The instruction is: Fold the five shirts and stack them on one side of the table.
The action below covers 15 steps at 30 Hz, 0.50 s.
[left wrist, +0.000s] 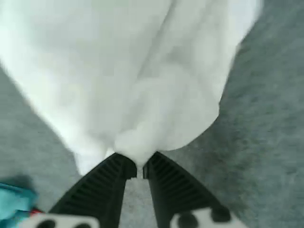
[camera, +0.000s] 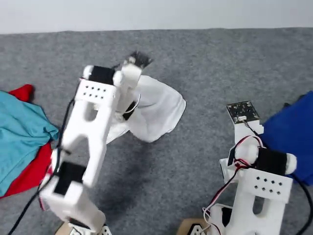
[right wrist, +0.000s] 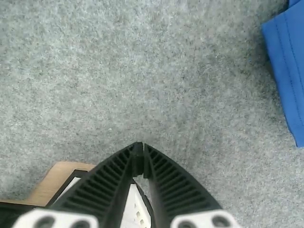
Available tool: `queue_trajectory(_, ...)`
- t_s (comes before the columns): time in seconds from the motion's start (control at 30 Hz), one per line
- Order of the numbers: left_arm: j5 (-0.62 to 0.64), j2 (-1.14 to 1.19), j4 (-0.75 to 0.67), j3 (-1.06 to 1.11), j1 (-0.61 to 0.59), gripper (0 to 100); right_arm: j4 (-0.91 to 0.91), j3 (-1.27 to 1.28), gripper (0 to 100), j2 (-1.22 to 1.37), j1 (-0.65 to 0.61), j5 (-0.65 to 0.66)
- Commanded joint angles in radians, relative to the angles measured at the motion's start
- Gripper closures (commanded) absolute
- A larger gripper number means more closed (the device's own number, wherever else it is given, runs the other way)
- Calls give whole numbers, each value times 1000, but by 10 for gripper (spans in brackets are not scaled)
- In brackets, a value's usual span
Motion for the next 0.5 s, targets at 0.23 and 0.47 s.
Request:
queue_trajectory(0.23,11,-301,21,-329,68,998,-18,-8,988,-16,-10,11)
queue_trajectory(0.47,87,-295,20,-585,71,998,-18,-6,988,-18,-13,11)
